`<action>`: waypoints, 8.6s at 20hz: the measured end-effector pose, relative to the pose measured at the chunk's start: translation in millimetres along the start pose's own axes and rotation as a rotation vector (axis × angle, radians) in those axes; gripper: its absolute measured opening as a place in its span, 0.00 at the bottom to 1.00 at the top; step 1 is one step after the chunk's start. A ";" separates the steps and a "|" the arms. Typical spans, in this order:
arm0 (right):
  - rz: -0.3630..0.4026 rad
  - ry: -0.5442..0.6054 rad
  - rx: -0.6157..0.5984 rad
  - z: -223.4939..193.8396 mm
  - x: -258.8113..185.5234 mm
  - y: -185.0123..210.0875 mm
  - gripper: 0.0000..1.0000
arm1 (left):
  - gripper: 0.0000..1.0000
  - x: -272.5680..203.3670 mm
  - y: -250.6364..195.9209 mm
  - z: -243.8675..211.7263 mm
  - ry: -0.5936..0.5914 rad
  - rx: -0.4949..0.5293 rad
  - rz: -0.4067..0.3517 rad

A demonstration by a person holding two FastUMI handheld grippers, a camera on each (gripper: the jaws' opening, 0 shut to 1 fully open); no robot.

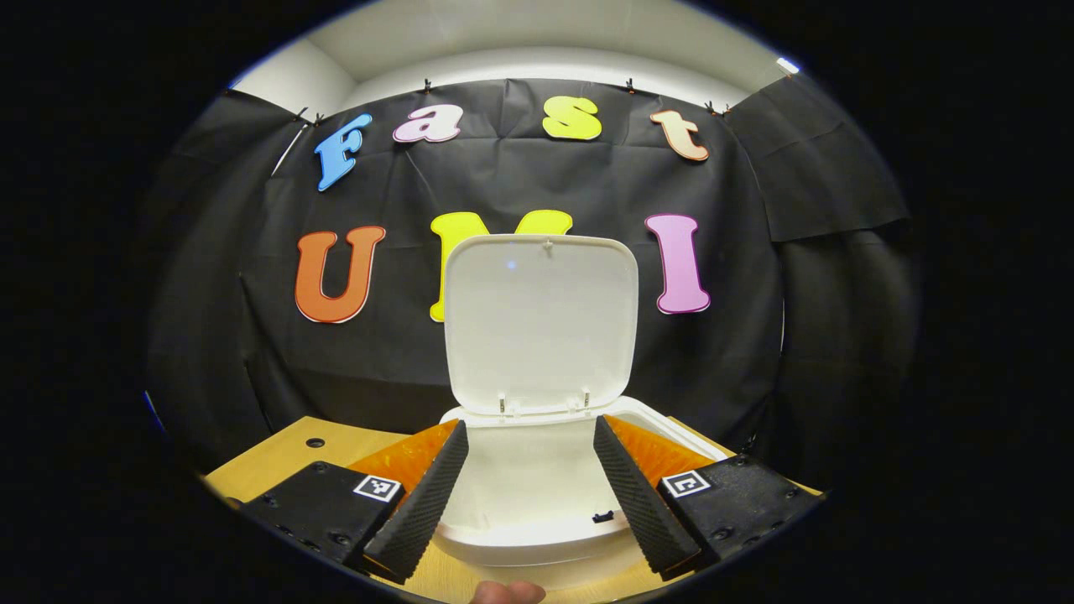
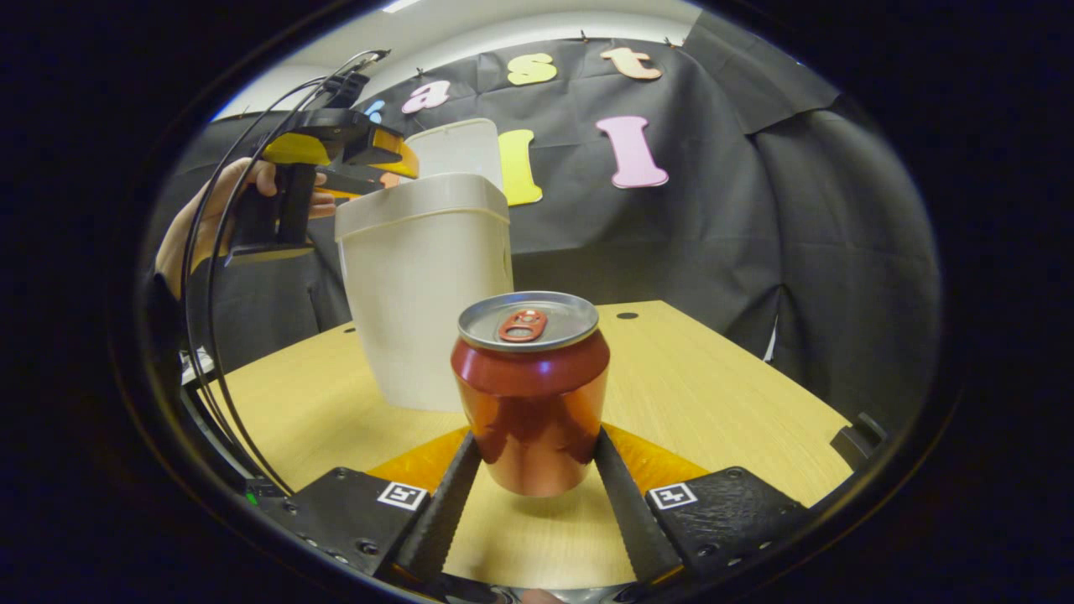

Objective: Press the lid of the desktop garbage bin to open it, pick up the crumpled paper on the desktop and throw it into the bin, then pick up the pop can on the desktop and drop it into the bin, and finally close the garbage bin lid.

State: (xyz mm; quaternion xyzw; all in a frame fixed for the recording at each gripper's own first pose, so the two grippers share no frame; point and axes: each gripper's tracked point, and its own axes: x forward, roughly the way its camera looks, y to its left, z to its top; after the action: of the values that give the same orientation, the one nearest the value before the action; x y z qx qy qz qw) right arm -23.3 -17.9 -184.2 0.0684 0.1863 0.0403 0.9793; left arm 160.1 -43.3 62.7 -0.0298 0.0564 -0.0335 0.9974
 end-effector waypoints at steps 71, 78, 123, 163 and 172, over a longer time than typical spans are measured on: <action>0.177 -0.057 -0.222 309.2 119.0 171.6 0.86 | 0.98 -166.6 129.3 -87.4 -0.053 -0.017 0.144; 0.133 -0.148 -0.169 385.8 117.4 168.3 0.88 | 0.98 -171.0 132.5 -81.0 -0.071 0.010 0.142; 0.130 0.006 -0.079 297.6 138.3 188.9 0.88 | 0.98 -186.5 130.0 -59.5 -0.137 -0.057 0.141; 0.097 -0.137 -0.073 266.4 132.8 177.0 0.95 | 0.97 -187.7 141.2 -56.8 -0.139 -0.051 0.179; 0.076 -0.313 -0.093 287.4 68.8 144.6 0.96 | 0.98 -185.8 133.7 -56.6 -0.139 -0.049 0.168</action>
State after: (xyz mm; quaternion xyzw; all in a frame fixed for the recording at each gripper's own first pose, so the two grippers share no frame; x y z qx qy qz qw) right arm 139.2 97.9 77.4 0.0353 0.0267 0.0749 0.9962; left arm -22.2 99.8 18.7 -0.0517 -0.0096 0.0539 0.9972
